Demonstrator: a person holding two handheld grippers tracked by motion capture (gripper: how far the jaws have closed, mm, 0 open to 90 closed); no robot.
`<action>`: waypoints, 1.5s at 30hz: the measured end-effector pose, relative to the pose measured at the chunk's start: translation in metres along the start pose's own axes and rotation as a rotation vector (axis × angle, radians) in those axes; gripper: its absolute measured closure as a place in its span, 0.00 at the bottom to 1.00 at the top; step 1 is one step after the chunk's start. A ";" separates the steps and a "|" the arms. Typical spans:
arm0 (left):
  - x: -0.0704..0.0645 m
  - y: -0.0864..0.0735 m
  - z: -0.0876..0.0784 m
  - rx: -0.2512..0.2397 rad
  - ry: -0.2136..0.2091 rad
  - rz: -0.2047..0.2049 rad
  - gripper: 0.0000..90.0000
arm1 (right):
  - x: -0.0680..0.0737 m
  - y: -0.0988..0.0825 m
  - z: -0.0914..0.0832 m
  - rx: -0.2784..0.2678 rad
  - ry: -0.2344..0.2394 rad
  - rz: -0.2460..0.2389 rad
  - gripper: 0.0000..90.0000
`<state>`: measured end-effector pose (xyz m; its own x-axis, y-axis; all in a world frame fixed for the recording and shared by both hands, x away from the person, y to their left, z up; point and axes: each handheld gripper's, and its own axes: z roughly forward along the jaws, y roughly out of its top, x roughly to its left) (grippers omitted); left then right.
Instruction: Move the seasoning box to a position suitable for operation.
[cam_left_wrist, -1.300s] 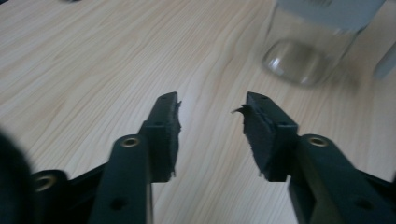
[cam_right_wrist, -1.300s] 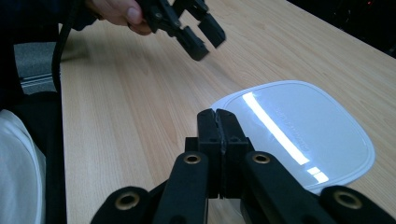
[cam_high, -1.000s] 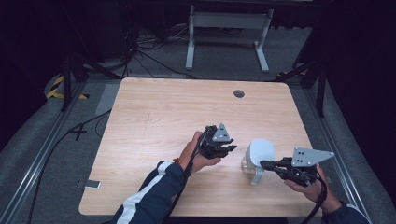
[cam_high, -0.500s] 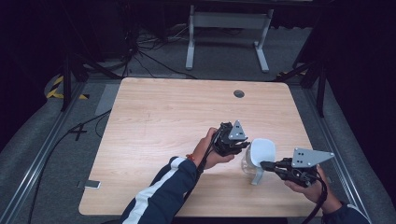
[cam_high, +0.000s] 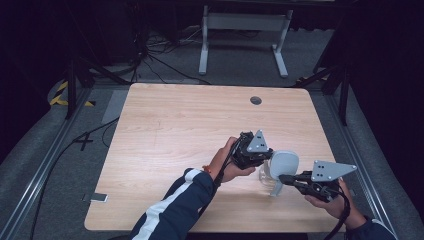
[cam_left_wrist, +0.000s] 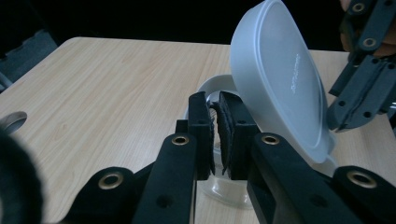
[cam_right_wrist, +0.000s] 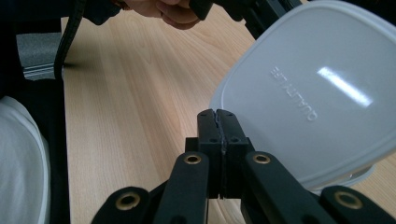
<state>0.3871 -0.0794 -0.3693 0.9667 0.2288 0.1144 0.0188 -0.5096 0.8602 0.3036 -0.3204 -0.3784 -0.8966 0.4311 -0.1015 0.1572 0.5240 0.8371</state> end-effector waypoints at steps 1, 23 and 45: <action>-0.001 0.000 -0.001 0.003 -0.001 0.004 0.94 | 0.000 -0.001 0.000 0.003 0.002 0.003 1.00; -0.021 0.008 -0.010 -0.043 -0.034 0.050 0.93 | 0.000 -0.023 -0.008 0.066 -0.003 0.023 1.00; -0.020 -0.004 -0.032 -0.023 0.015 0.074 0.84 | -0.020 -0.053 -0.020 0.102 -0.121 0.074 0.99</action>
<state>0.3589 -0.0550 -0.3592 0.9613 0.2037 0.1855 -0.0587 -0.5065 0.8602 0.3051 -0.3716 -0.4105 -0.8256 0.5532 -0.1112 0.2673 0.5569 0.7864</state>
